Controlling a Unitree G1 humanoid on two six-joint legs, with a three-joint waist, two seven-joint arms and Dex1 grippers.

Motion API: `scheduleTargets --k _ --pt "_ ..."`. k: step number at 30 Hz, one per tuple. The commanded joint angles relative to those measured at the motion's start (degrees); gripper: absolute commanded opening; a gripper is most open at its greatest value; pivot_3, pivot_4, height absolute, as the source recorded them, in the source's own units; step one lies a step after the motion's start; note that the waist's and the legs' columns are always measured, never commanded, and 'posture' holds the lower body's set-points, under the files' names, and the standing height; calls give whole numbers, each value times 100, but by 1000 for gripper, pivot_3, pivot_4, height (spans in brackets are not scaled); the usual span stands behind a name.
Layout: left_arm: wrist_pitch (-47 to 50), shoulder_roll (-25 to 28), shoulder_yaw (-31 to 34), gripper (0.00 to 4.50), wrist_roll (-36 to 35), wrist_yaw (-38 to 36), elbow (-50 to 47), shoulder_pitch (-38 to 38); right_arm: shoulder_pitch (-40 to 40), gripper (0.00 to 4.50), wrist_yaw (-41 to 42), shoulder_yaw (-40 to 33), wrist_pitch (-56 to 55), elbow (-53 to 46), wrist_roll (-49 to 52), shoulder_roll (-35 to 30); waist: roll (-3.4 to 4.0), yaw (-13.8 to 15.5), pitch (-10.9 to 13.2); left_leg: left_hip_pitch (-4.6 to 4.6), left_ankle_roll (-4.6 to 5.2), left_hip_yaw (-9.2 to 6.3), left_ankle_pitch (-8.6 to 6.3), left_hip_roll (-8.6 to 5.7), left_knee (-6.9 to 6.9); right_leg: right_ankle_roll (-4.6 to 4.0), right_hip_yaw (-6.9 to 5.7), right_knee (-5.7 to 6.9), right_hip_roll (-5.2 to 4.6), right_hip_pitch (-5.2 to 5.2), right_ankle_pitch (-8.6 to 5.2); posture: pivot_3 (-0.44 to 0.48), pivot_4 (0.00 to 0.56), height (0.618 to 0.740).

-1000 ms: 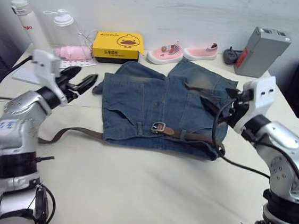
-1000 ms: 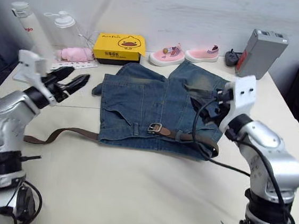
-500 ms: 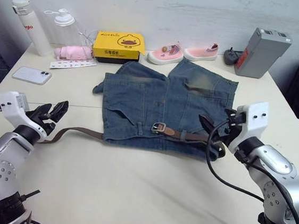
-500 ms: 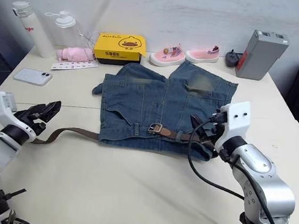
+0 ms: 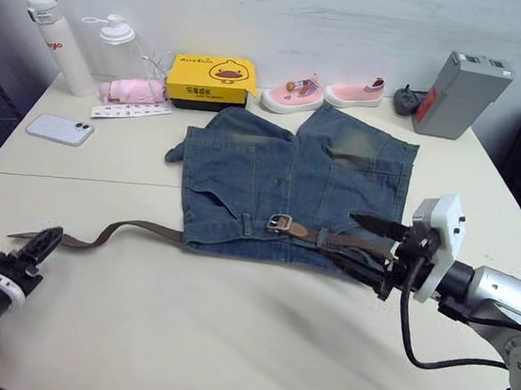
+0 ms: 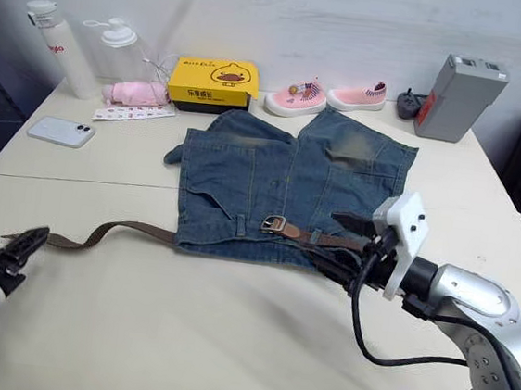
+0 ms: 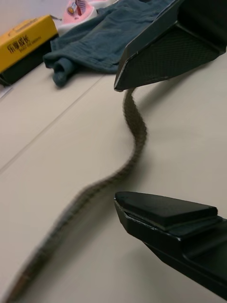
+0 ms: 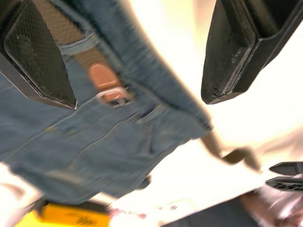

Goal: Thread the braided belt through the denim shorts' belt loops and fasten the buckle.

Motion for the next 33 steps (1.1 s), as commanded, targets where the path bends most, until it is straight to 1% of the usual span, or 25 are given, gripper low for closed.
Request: scheduleTargets --k 1,3,5,9,11,14,16,19,22,26,29,30,31,32,33 --pt "-388 -1 -146 3725 -834 959 -69 209 -42 4455 225 340 -364 12 -192 -127 0 8 0 -1 -1 0 -1 0 0 0 0 -1 -1 0 0 0 150 683" --pt "-744 -50 -254 3725 -1282 1614 7 342 -114 4455 243 565 -474 58 -281 -104 0 4 0 0 -2 1 -4 1 0 0 3 -4 -2 1 0 0 150 683" --pt "-1135 -42 -390 3725 -1681 2102 25 467 -179 4455 229 716 -556 108 -325 -61 0 4 0 0 -2 0 -5 4 0 0 4 -5 -3 2 0 0 150 683" --pt "-1669 283 -877 3725 -2224 2616 82 383 -232 4455 197 954 -630 115 -349 -10 1 19 0 -2 -3 0 -4 0 2 -1 0 -5 -1 2 -1 0 150 683" --pt "-1863 453 -1216 3725 -2302 2851 177 229 -240 4455 166 983 -641 102 -334 -5 1 42 0 -1 -3 -1 -5 -1 3 -1 0 -6 -2 3 -1 0 150 683" --pt "-2062 682 -1748 3725 -2164 3184 567 -182 -268 4455 91 997 -632 58 -316 1 3 89 0 -3 1 0 -7 -3 4 -1 1 -8 -3 3 -1 0 150 683" --pt "-2173 799 -2024 3725 -1904 3258 778 -431 -278 4455 47 974 -623 30 -292 1 3 103 0 -3 1 2 -7 -13 4 -2 0 -9 2 2 -1 0 150 683" --pt "-2289 846 -2316 3725 -1647 3402 1155 -690 -237 4455 -19 930 -609 -27 -278 -23 2 103 0 -4 -1 4 -8 -14 2 -2 0 -12 9 0 -1 0 150 683" --pt "-2370 832 -2425 3725 -1423 3447 1464 -758 -186 4455 -89 853 -586 -99 -247 -60 20 106 -8 -3 -3 5 -7 -13 -1 -4 -1 -11 12 0 -2 0 150 683" --pt "-2592 790 -2359 3725 -1178 3302 1819 -865 -167 4455 -214 806 -573 -124 -284 -90 42 104 -19 1 -6 9 -6 -12 1 -3 1 -7 12 -1 -2 0 150 683" --pt "-2649 752 -2403 2899 -1056 3178 1934 -909 -156 4500 -305 772 -556 -164 -251 -95 51 92 -24 3 -10 11 -4 -10 -1 -5 2 -3 14 -4 -3 0 150 683" --pt "-2651 734 -2427 2541 -1026 3128 1941 -922 -159 4500 -338 758 -546 -172 -233 -92 54 91 -25 3 -10 11 -4 -10 -2 -5 3 -3 14 -4 -3 0 150 683" --pt "-2661 709 -2440 2084 -1008 3101 1952 -943 -161 4500 -363 746 -535 -175 -214 -90 56 97 -25 2 -10 11 -4 -11 -2 -5 3 -3 13 -6 -3 0 150 683" --pt "-2654 706 -2463 1520 -964 3051 1989 -981 -173 4500 -391 740 -527 -167 -209 -90 58 101 -26 1 -10 11 -4 -11 -1 -5 3 -3 13 -7 -3 0 150 683" --pt "-2647 707 -2474 1111 -930 3018 2018 -1008 -182 4500 -408 737 -522 -161 -205 -93 55 106 -25 1 -10 11 -4 -11 -1 -5 2 -2 13 -8 -3 0 150 683"
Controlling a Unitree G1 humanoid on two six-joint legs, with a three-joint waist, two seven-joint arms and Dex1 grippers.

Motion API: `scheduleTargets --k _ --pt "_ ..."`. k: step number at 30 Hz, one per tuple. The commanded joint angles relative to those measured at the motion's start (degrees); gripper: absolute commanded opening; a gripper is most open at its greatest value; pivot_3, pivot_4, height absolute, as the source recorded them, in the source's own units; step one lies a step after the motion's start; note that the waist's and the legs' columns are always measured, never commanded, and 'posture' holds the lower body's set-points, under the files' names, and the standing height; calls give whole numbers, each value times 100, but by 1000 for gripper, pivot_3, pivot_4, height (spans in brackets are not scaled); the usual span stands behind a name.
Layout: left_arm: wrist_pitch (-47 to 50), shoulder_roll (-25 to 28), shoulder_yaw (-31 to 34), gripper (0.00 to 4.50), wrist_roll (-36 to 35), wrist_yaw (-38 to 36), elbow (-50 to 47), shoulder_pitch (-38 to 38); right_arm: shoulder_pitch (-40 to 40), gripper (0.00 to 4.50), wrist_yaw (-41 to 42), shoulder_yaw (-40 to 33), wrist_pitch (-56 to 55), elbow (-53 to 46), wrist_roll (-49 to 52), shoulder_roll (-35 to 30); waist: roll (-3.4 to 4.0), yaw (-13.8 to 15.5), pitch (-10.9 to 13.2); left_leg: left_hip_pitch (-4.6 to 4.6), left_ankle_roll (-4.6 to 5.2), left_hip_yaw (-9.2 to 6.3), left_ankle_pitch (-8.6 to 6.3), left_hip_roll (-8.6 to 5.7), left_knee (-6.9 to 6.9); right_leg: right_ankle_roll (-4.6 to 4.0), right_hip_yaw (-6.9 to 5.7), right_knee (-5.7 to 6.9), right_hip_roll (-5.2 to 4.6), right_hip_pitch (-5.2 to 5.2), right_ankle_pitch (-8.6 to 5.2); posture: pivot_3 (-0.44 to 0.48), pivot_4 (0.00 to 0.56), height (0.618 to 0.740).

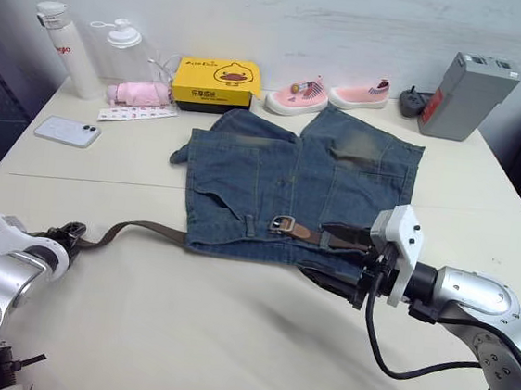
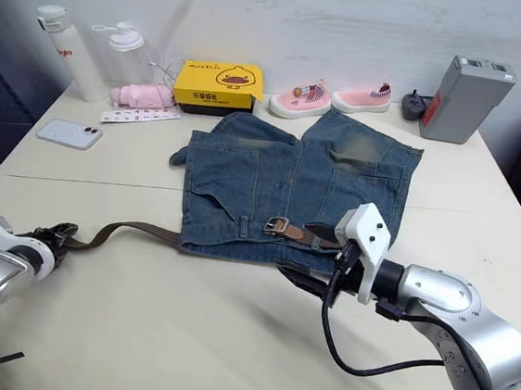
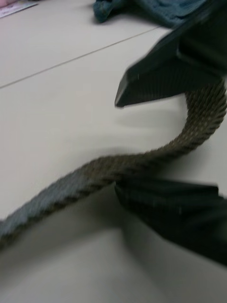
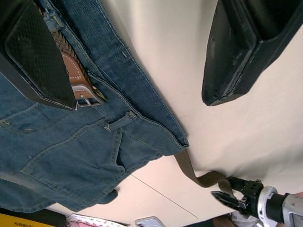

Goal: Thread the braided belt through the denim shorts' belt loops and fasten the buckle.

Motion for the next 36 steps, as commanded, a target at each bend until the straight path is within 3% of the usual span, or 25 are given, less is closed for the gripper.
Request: scheduleTargets --k 1,3,8,16,19,24,31,36 --pt "-21 -33 -64 761 290 -120 263 -54 -62 4500 -101 -193 -33 -228 107 -44 -7 17 4 -1 0 0 0 0 0 0 0 0 0 1 0 0 150 683" --pt "2 45 -136 127 497 -308 379 -155 -77 4500 -133 -203 -26 -211 110 -49 -12 52 4 -2 0 -2 0 -2 2 0 -2 -1 -1 1 0 0 150 683" --pt "69 304 -376 127 1037 -967 512 -473 -69 4500 -220 -276 -16 -219 137 -40 -17 59 6 -4 1 -3 -1 -4 1 0 -3 -2 -2 1 0 0 150 683" --pt "-125 916 -1124 127 2761 -2461 -18 -806 38 4500 -286 -319 -10 -308 148 -105 -54 35 29 -9 -2 -2 0 -1 -6 0 -8 -5 3 -7 0 0 150 683" --pt "-196 1307 -1714 127 3522 -3122 -520 -1041 90 4500 -237 -334 -36 -325 117 -196 -60 51 38 -11 -4 3 1 -1 -8 0 -10 -7 4 -8 0 0 150 683" --pt "-1170 2454 -3855 127 6176 -4615 -847 -1929 -230 4500 -287 40 -319 -203 -509 -321 -50 53 46 -14 -9 11 -1 -2 -8 0 -12 -10 3 -8 0 0 150 683" --pt "-2436 2116 -5447 127 8169 -6046 -630 -3185 -573 4500 -535 825 -1429 -79 -2295 -423 -38 34 53 -18 -11 63 1 1 -19 0 -11 -15 7 -24 0 0 150 683" --pt "-2958 1605 -5600 127 8765 -6512 -458 -3236 -698 4500 -722 1348 -2072 32 -3401 -320 -45 -5 64 -13 -7 73 10 5 -15 1 -10 -9 9 -24 0 0 150 683"
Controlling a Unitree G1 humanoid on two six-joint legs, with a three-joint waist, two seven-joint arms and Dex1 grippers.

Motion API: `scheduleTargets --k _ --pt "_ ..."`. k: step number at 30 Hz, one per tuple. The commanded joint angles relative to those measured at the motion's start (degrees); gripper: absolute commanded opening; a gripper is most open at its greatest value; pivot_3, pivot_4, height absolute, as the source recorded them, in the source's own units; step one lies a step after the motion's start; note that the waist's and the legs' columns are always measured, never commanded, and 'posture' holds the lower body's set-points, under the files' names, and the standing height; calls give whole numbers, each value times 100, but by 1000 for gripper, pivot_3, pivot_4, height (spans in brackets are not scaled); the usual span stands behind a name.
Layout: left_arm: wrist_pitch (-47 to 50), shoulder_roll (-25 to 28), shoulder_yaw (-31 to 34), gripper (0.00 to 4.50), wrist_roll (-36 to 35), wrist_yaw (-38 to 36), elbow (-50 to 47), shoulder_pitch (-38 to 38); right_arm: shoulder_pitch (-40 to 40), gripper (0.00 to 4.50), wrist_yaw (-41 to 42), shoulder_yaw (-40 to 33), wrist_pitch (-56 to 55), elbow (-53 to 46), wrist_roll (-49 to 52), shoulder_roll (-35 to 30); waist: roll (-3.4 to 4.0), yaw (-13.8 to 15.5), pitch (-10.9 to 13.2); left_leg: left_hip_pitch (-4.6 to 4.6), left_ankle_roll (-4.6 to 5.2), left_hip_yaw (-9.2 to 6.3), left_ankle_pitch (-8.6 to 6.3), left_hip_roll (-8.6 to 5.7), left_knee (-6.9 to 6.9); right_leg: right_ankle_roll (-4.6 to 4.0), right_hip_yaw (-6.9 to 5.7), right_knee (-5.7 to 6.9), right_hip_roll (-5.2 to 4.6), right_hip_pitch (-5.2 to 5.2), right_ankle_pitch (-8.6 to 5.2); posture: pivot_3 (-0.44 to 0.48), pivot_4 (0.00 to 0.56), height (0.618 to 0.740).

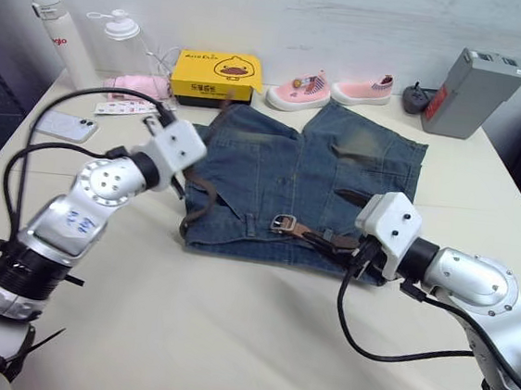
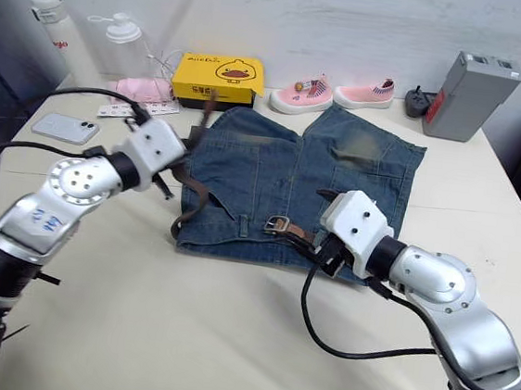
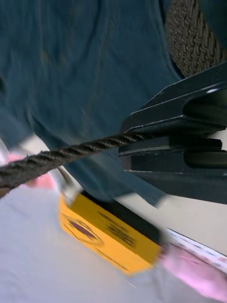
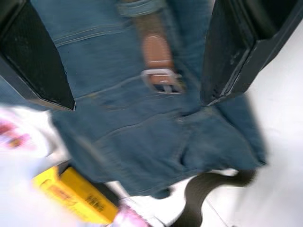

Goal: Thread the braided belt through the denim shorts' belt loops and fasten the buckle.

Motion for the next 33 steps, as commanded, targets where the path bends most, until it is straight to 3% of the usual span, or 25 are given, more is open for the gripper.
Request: scheduleTargets --k 1,6,12,27,32,33 --pt "-440 -145 89 127 448 -282 2 6 -52 4500 -139 242 -489 -107 -712 50 -10 -3 10 0 -1 -1 3 1 0 0 -1 2 0 0 0 0 150 683" --pt "-1500 13 -22 127 1202 -723 -10 201 -92 4500 -303 626 -852 -64 -1569 193 -11 2 11 1 1 -3 4 2 6 0 -2 5 -1 3 0 0 150 683" --pt "-2418 65 203 127 1631 -942 141 435 -110 4500 -261 801 -1293 47 -2247 297 -9 1 12 2 1 -5 4 3 6 0 -3 7 -1 4 0 0 150 683" --pt "-3617 -6 255 127 2415 -1428 205 466 -915 4500 120 1594 -2312 934 -3420 844 -7 -108 12 5 7 -7 6 3 13 0 -12 28 -4 3 0 0 150 683" --pt "-3623 -76 319 0 2506 -1451 180 487 -885 3108 293 1573 -2445 1117 -3538 841 -7 -113 12 5 9 -7 7 3 14 0 -13 30 -4 3 0 0 150 683" --pt "-3610 -87 332 0 2531 -1454 172 494 -872 2444 317 1569 -2450 1117 -3546 864 -7 -115 12 6 9 -7 7 3 14 0 -13 31 -4 3 0 0 150 683"
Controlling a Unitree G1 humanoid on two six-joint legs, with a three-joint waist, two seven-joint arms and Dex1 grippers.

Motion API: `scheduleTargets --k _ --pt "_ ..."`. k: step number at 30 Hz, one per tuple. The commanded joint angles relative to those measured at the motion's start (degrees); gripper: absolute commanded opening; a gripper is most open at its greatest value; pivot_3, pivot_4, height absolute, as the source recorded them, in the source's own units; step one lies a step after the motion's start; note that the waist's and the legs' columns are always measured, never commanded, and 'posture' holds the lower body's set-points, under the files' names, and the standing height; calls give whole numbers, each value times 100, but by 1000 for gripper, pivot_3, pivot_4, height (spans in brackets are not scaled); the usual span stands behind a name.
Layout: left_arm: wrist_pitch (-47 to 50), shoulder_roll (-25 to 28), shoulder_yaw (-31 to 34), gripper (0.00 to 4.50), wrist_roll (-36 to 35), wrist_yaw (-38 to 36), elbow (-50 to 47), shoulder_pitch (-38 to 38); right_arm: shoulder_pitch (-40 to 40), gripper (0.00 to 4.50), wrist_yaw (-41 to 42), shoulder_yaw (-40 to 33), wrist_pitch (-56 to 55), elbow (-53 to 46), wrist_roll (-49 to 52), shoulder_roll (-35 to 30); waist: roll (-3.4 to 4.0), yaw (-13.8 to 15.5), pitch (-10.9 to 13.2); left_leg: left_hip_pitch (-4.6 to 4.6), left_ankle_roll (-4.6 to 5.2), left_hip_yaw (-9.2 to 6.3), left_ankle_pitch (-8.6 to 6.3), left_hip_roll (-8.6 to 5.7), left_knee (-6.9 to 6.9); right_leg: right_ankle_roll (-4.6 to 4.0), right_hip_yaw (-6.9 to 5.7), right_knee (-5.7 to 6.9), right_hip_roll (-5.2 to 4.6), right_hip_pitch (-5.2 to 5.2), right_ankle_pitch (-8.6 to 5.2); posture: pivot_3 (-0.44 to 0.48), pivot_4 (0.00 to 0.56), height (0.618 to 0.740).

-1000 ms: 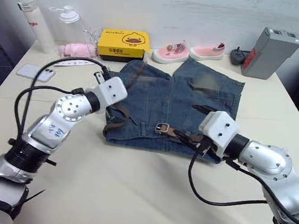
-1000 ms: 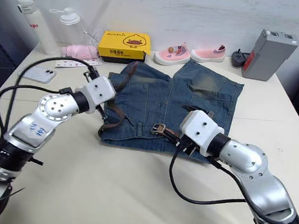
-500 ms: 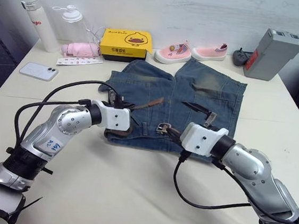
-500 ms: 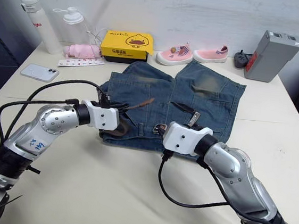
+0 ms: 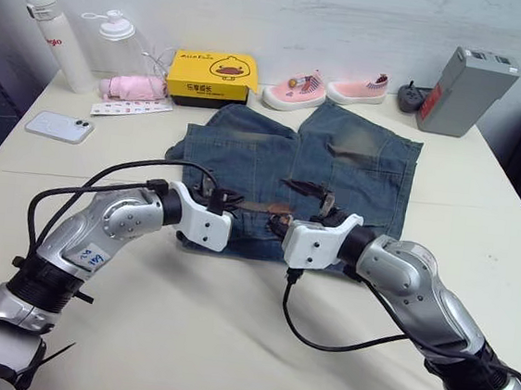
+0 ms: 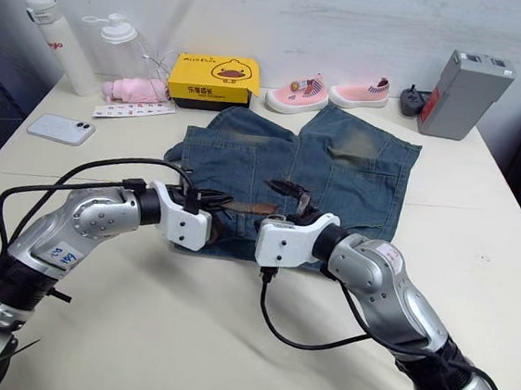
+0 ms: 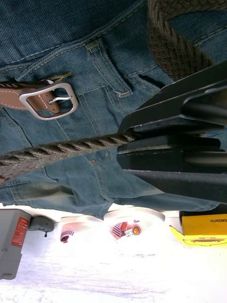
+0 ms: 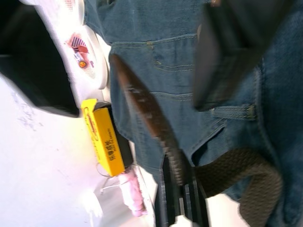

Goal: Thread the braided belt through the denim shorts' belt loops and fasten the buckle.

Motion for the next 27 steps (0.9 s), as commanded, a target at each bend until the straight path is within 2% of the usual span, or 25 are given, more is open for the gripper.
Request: scheduleTargets --k 1,5,6,10,11,12,14,15,16,20,24,26,27 --pt "-22 -33 225 0 85 -15 -65 2 3 2116 93 -89 -115 -54 -66 89 0 -3 0 1 0 0 0 0 0 0 0 1 0 0 0 0 150 683" --pt "31 -71 251 0 173 -10 -36 -4 53 206 170 -92 -109 -73 -133 168 0 -2 0 2 0 0 0 1 0 0 0 4 0 0 0 0 150 683" --pt "50 -91 262 0 188 -3 -26 -10 66 31 180 -90 -104 -64 -165 185 0 -1 0 2 1 0 0 0 1 0 0 5 0 0 0 0 150 683" --pt "223 -265 440 0 -62 -39 -81 5 88 31 177 -126 -44 -17 -293 277 1 -4 0 2 1 0 1 0 4 0 0 7 -1 0 0 0 150 683" --pt "273 -302 482 875 -115 -56 -105 8 92 0 174 -141 -32 -7 -314 297 1 -5 -1 2 1 0 1 0 4 0 -1 8 -1 0 0 0 150 683" --pt "255 -292 493 1123 -73 -70 -121 3 97 0 170 -167 -11 8 -326 314 1 -4 -1 3 1 0 1 0 5 0 -1 9 -1 0 0 0 150 683" --pt "218 -280 503 1982 -52 -140 -127 16 91 0 176 -211 8 41 -318 352 1 -7 -1 3 2 0 1 1 5 0 -1 9 -1 0 0 0 150 683" --pt "221 -239 516 2210 -123 -257 -176 73 76 0 153 -236 9 94 -326 374 1 -8 -1 3 2 0 1 1 5 0 -1 9 -1 0 0 0 150 683" --pt "231 -223 585 2862 -288 -359 -245 141 56 0 130 -256 -1 156 -329 396 1 -8 -1 3 2 1 1 0 5 0 -1 9 -1 0 0 0 150 683" --pt "461 -165 1008 2862 -973 -672 -492 348 -23 0 13 -313 -242 441 -380 409 2 -20 -1 5 2 0 1 3 5 0 -1 11 -1 0 0 0 150 683" --pt "1477 -108 1785 2862 -2575 -1235 -1070 688 -113 0 -73 -380 -809 946 -313 294 2 -25 -1 5 1 1 2 3 7 0 0 11 -2 0 0 0 150 683" --pt "2596 -83 2118 2862 -3624 -1456 -1391 848 -167 0 -109 -375 -1114 1156 -315 230 3 -42 -2 5 1 0 2 4 8 0 0 11 -2 1 0 0 150 683" --pt "3658 -86 2376 2862 -4683 -1390 -1624 957 -187 0 -150 -385 -1288 1260 -326 216 4 -36 -2 8 1 -4 2 4 8 0 0 13 -2 4 0 0 150 683"
